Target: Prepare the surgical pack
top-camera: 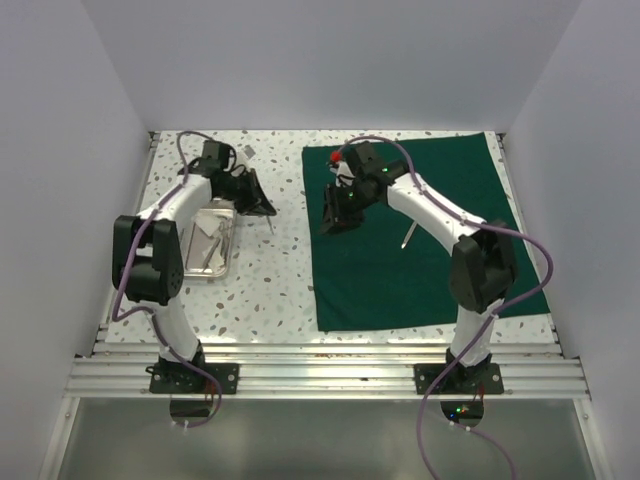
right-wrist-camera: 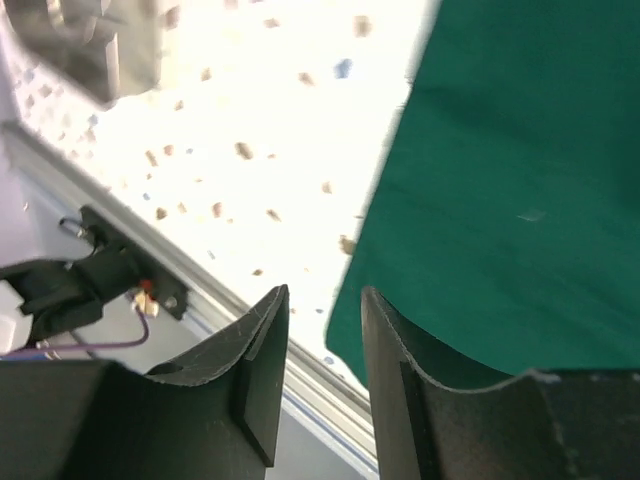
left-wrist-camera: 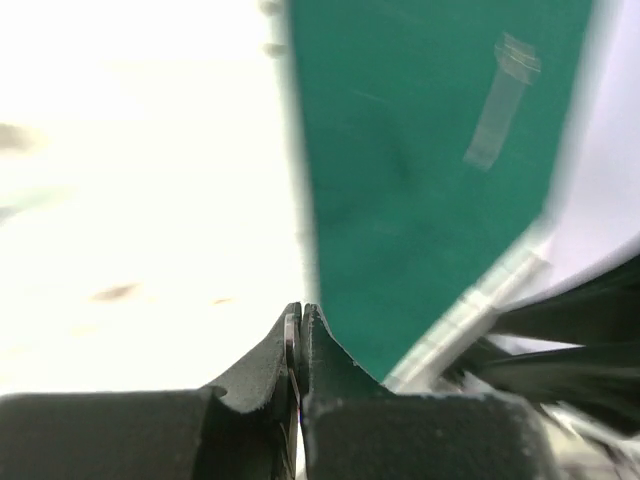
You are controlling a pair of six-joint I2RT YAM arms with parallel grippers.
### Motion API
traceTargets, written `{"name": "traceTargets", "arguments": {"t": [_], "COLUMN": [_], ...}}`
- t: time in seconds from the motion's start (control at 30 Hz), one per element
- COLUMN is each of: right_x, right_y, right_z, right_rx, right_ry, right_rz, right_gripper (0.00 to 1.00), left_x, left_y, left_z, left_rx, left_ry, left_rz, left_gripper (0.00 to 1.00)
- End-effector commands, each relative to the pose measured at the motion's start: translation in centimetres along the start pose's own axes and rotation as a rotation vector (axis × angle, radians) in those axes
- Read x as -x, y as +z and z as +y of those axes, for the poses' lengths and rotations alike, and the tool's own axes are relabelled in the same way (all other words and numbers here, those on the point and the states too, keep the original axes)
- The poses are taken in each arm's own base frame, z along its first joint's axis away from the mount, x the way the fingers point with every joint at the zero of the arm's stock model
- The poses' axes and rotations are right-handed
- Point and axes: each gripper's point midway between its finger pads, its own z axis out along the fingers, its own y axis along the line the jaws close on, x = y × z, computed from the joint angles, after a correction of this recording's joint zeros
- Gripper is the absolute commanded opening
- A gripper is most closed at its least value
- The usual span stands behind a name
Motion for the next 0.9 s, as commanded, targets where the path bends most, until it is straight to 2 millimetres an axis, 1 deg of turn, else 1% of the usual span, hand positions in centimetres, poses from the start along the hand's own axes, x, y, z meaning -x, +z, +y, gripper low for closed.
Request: {"name": "traceTargets", "arguments": {"t": [0.0, 0.03, 0.07, 0.13, 0.17, 0.2, 0.23, 0.3, 0.33, 0.37, 0.43, 0.47, 0.5, 0.53, 0.6, 0.67, 0.7, 0.77, 0.83, 0.87], "right_x": [0.6, 0.1, 0.4, 0.2, 0.4, 0.4, 0.5, 0.3, 0.2, 0.4, 0.3, 0.4, 0.4, 0.7, 1.0, 1.4, 1.6, 1.6, 1.6, 1.6], "right_y": [-1.9, -1.9, -2.5, -2.9, -3.3, -3.4, -3.6, -4.1, -4.4, -4.8, -4.6, -4.8, -4.4, -4.4, -4.3, -4.2, -4.4, -4.4, -4.4, -4.3], "right_z": [-5.6, -6.9, -8.5, -10.2, -11.3, -12.1, -13.7, -15.6, -16.3, -17.5, -19.3, -20.1, -20.9, -21.2, -21.6, -22.4, -22.9, -23.9, -24.9, -25.2], "right_rx": [-0.137, -0.159, -0.179, -0.207, -0.225, -0.242, -0.289, -0.343, -0.361, -0.374, -0.408, -0.423, -0.438, -0.446, -0.461, -0.497, -0.526, -0.561, -0.592, -0.603], "right_ry": [0.106, 0.138, 0.176, 0.206, 0.227, 0.240, 0.268, 0.318, 0.344, 0.383, 0.428, 0.448, 0.463, 0.471, 0.477, 0.489, 0.492, 0.512, 0.524, 0.528], "right_rz": [0.002, 0.022, 0.016, 0.026, 0.019, 0.021, 0.026, 0.041, 0.052, 0.045, 0.048, 0.042, 0.050, 0.041, 0.033, 0.018, 0.010, 0.007, 0.003, 0.004], "right_gripper": [0.39, 0.40, 0.40, 0.40, 0.40, 0.40, 0.41, 0.46, 0.46, 0.47, 0.47, 0.47, 0.48, 0.48, 0.49, 0.50, 0.50, 0.50, 0.51, 0.51], "left_x": [2.4, 3.4, 3.3, 3.3, 2.9, 2.5, 1.7, 1.0, 0.6, 0.5, 0.4, 0.2, 0.2, 0.2, 0.5, 0.8, 1.0, 1.0, 1.0, 1.0], "left_y": [-6.7, -8.3, -9.9, -11.4, -11.9, -12.0, -11.9, -11.9, -11.8, -11.7, -11.5, -11.1, -10.9, -10.7, -10.2, -10.1, -10.1, -10.2, -10.4, -10.5], "left_z": [6.2, 7.3, 9.2, 10.9, 12.0, 12.7, 13.7, 14.9, 15.4, 15.9, 16.6, 17.0, 17.2, 17.3, 17.3, 17.0, 16.9, 16.7, 16.5, 16.1], "left_rx": [0.354, 0.427, 0.548, 0.646, 0.705, 0.732, 0.769, 0.812, 0.824, 0.844, 0.859, 0.860, 0.861, 0.859, 0.843, 0.832, 0.830, 0.824, 0.822, 0.813], "left_ry": [0.103, 0.109, 0.109, 0.116, 0.109, 0.108, 0.093, 0.087, 0.085, 0.086, 0.087, 0.080, 0.078, 0.076, 0.073, 0.075, 0.075, 0.075, 0.076, 0.079], "left_rz": [-0.086, -0.115, -0.122, -0.112, -0.092, -0.071, -0.026, 0.014, 0.031, 0.039, 0.047, 0.064, 0.070, 0.072, 0.070, 0.059, 0.054, 0.048, 0.042, 0.031], "left_gripper": [0.00, 0.00, 0.00, 0.00, 0.00, 0.00, 0.00, 0.00, 0.00, 0.00, 0.00, 0.00, 0.01, 0.04, 0.14, 0.21, 0.29, 0.37, 0.42, 0.45]}}
